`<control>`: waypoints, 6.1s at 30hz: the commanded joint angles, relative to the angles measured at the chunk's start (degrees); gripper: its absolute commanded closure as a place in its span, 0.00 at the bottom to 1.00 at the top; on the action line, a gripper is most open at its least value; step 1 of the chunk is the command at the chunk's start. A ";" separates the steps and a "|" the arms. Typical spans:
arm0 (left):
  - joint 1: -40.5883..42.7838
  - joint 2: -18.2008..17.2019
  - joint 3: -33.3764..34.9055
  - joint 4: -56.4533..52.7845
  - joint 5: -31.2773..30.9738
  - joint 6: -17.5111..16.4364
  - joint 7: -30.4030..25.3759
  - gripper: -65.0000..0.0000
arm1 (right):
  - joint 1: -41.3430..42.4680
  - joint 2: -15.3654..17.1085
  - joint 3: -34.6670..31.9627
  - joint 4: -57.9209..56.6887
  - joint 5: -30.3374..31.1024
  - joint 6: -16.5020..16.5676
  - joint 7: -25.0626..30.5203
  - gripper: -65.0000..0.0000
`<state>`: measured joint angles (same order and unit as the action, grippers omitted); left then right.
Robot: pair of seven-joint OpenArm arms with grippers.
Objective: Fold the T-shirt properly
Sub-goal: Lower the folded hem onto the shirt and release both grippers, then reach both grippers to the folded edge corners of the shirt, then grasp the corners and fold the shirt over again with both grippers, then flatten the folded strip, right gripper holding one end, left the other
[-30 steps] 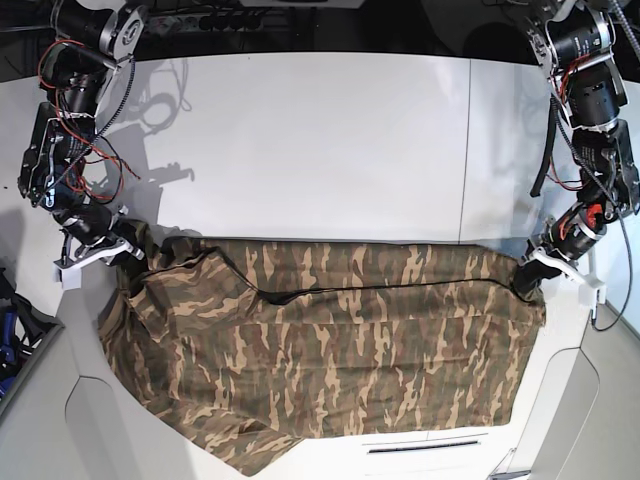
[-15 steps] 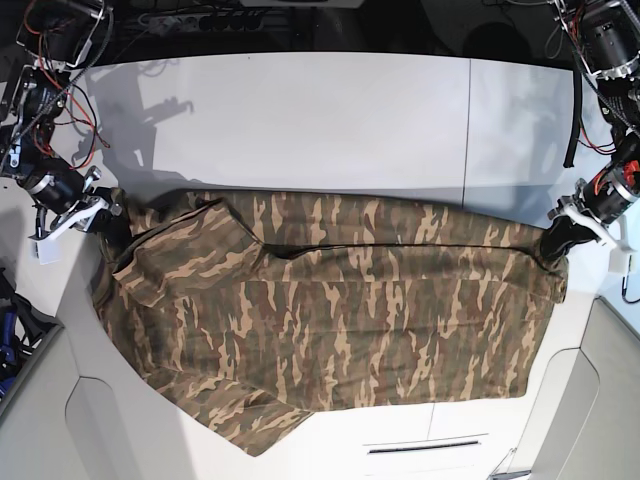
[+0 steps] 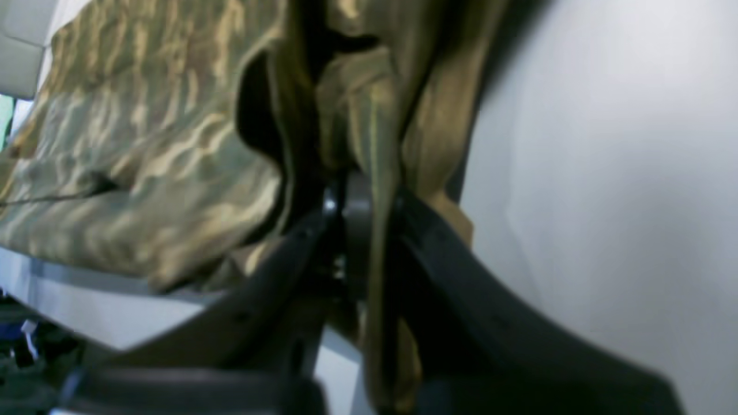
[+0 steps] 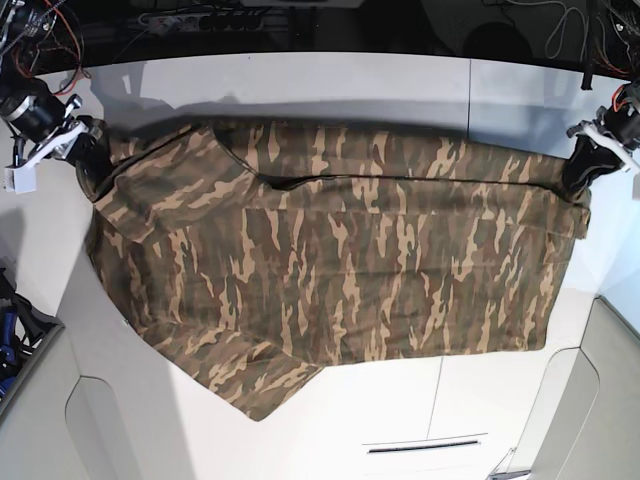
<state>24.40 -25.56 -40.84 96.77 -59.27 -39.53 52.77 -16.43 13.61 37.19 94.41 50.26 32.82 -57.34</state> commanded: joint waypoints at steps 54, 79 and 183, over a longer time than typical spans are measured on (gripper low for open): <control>-27.23 -9.40 11.69 -23.61 21.05 0.83 -20.46 0.40 | 42.25 8.39 -9.29 -38.73 -26.25 -4.57 29.46 0.45; -53.46 -5.79 29.75 -65.99 27.15 1.88 -29.35 0.28 | 46.10 1.55 -13.44 -57.05 -32.94 -2.99 35.06 0.45; -23.28 -14.29 29.57 -19.96 6.34 -0.47 -0.68 1.00 | 35.93 -5.07 -29.07 -41.38 -25.05 -1.07 32.96 0.68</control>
<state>1.91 -38.57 -10.72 76.01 -52.07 -39.83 53.12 18.65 8.08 8.12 52.25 25.47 31.79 -24.27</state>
